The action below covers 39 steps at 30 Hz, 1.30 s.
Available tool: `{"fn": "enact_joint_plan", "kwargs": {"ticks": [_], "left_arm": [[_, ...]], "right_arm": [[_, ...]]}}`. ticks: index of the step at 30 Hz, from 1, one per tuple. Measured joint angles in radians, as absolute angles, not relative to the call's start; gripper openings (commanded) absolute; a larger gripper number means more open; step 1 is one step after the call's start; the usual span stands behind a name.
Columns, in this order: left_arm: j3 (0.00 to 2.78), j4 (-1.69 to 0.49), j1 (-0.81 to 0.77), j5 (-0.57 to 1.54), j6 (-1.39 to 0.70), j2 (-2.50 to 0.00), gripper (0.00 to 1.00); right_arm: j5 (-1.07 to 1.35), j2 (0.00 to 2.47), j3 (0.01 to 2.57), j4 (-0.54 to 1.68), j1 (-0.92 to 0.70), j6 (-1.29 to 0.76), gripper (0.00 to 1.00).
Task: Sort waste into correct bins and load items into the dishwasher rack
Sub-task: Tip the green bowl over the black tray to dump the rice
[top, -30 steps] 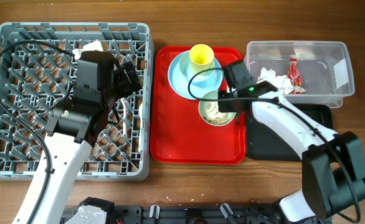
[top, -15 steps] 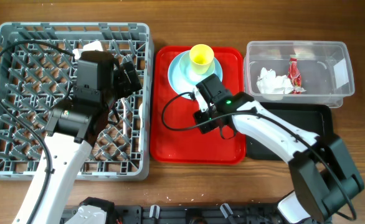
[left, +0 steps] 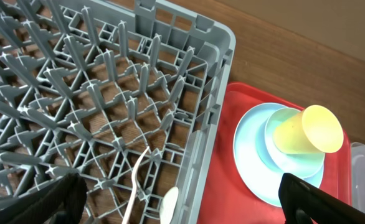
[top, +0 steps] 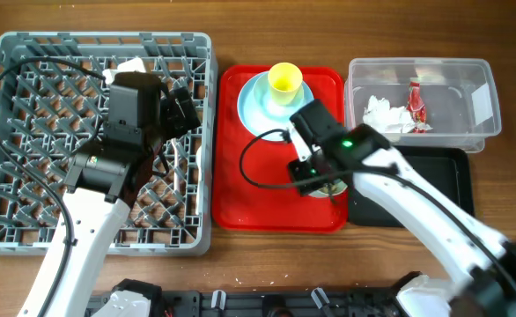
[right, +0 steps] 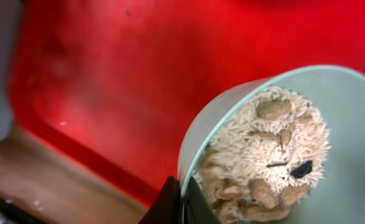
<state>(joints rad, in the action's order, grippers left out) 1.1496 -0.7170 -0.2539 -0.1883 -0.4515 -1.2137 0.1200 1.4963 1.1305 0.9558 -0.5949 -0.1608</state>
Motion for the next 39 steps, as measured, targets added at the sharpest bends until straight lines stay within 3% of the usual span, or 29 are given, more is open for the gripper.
{"fn": "enact_joint_plan", "kwargs": {"ticks": [3, 7, 14, 21, 29, 39], "left_arm": [[1.15, -0.717, -0.254, -0.188, -0.451, -1.214, 1.0], [1.15, -0.717, -0.254, -0.188, -0.451, -1.214, 1.0], [1.15, -0.717, -0.254, -0.188, -0.451, -1.214, 1.0], [1.15, -0.717, -0.254, -0.188, -0.451, -1.214, 1.0], [1.15, -0.717, -0.254, -0.188, -0.451, -1.214, 1.0], [1.15, -0.718, -0.254, -0.188, -0.451, -1.214, 1.0]], "right_arm": [[0.121, 1.37, 1.142, 1.04, -0.548, -0.189, 0.04], [0.178, 1.348, 1.142, 1.102, -0.308, -0.149, 0.04], [0.605, 1.348, 1.068, 1.119, 0.185, 0.123, 0.04], [1.044, 1.359, 0.798, 0.944, 0.595, 0.319, 0.04], [1.435, 1.43, 0.72, 0.933, 0.69, 0.374, 0.04], [1.559, 1.433, 0.715, 0.926, 0.822, 0.27, 0.04]]}}
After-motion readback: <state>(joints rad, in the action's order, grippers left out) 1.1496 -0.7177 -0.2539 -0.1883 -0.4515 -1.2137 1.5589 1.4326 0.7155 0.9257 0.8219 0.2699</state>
